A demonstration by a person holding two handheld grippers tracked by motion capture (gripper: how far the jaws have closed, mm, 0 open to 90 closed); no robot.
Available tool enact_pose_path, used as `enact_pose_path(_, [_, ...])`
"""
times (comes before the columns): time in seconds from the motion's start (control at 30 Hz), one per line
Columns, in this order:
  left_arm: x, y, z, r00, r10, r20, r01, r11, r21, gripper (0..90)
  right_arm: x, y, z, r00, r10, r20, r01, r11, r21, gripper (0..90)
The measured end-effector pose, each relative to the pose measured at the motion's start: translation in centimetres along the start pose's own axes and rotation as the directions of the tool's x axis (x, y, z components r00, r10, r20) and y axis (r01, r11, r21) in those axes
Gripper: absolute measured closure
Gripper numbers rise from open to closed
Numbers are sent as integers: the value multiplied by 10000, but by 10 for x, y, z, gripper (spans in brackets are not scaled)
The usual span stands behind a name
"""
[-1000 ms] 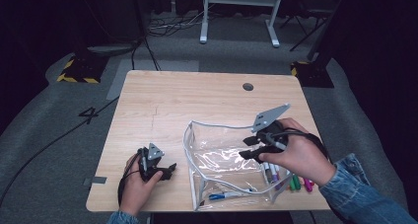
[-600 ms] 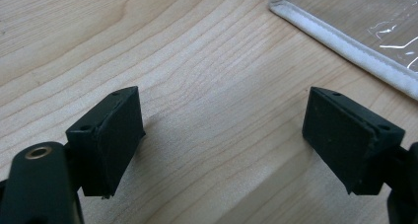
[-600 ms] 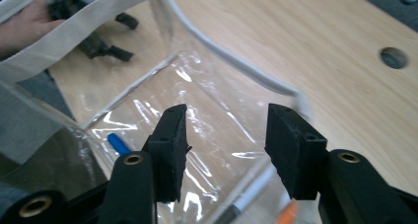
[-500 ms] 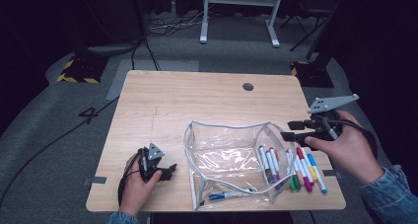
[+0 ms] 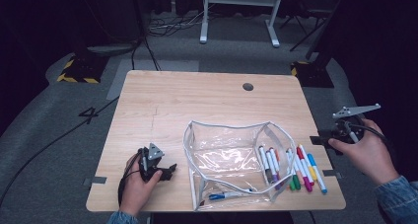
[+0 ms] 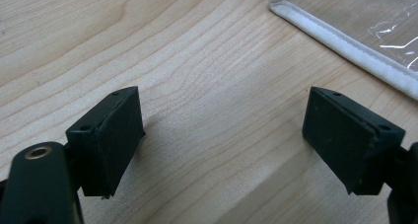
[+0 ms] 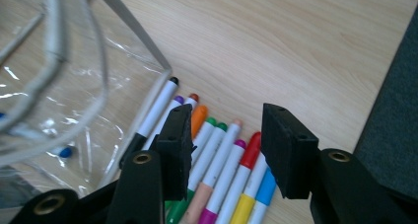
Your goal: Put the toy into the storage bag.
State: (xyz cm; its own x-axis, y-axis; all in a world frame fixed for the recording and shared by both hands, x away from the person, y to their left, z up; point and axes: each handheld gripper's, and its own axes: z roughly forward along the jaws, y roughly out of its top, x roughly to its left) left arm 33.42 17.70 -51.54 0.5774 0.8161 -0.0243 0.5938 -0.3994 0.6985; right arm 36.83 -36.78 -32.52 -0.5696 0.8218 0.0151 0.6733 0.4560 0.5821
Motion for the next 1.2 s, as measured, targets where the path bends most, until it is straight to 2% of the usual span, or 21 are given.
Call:
enact_pose_path(0.03, [0,0,0,10000,0,0,0,10000,0,161,0,0,0,10000,0,0,0,10000,0,562])
enact_pose_path(0.07, [0,0,0,10000,-1,4,1,10000,3,161,-7,-7,7,9999,87,147,-90,9998,198,562])
enact_pose_path(0.13, [0,0,0,10000,-9,3,9,10000,-4,161,-14,-15,15,9993,336,169,-343,9986,414,563])
enact_pose_path(0.2, [0,0,0,10000,0,0,0,10000,-3,161,-15,-18,18,9989,436,175,-444,9978,497,564])
enact_pose_path(0.23, [0,0,0,10000,-15,-1,15,10000,-5,161,-22,-27,27,9979,587,279,-606,9955,727,567])
enact_pose_path(0.4, [0,0,0,10000,-11,-4,11,10000,-11,161,-28,-43,42,9957,849,364,-885,9898,1117,576])
enact_pose_path(0.5, [0,0,0,10000,-10,-2,10,10000,-10,161,-32,-60,56,9927,1132,410,-1183,9807,1557,588])
enact_pose_path(0.57, [0,0,0,10000,-12,0,12,10000,-5,161,-33,-63,59,9922,1168,425,-1223,9788,1641,590])
enact_pose_path(0.63, [0,0,0,10000,-1,1,1,10000,-3,161,-36,-75,70,9889,1416,459,-1479,9697,1947,592])
enact_pose_path(0.67, [0,0,0,10000,-1,1,1,10000,-3,161,-36,-75,70,9889,1416,459,-1479,9697,1947,592])
enact_pose_path(0.73, [0,0,0,10000,-11,-2,11,10000,-12,161,-39,-84,79,9852,1608,592,-1702,9578,2317,606])
enact_pose_path(0.77, [0,0,0,10000,0,0,0,10000,-2,161,-39,-84,79,9852,1608,592,-1702,9578,2317,606])
enact_pose_path(0.8, [0,0,0,10000,0,-1,0,10000,1,161,-39,-87,82,9836,1678,660,-1790,9531,2440,614])
enact_pose_path(0.83, [0,0,0,10000,-12,-3,12,10000,-6,161,-40,-93,87,9803,1832,734,-1964,9427,2698,635])
enact_pose_path(0.87, [0,0,0,10000,-12,-3,12,10000,-6,161,-40,-93,87,9803,1832,734,-1964,9427,2698,635])
enact_pose_path(0.93, [0,0,0,10000,-2,1,2,10000,-3,161,-42,-100,92,9778,1923,830,-2085,9322,2958,647])
enact_pose_path(1.1, [0,0,0,10000,0,0,0,10000,-2,161,-46,-105,97,9733,2016,1101,-2262,9242,3078,693])
enact_pose_path(1.2, [0,0,0,10000,0,-1,0,10000,-1,161,-47,-105,98,9714,2109,1088,-2344,9239,3025,712])
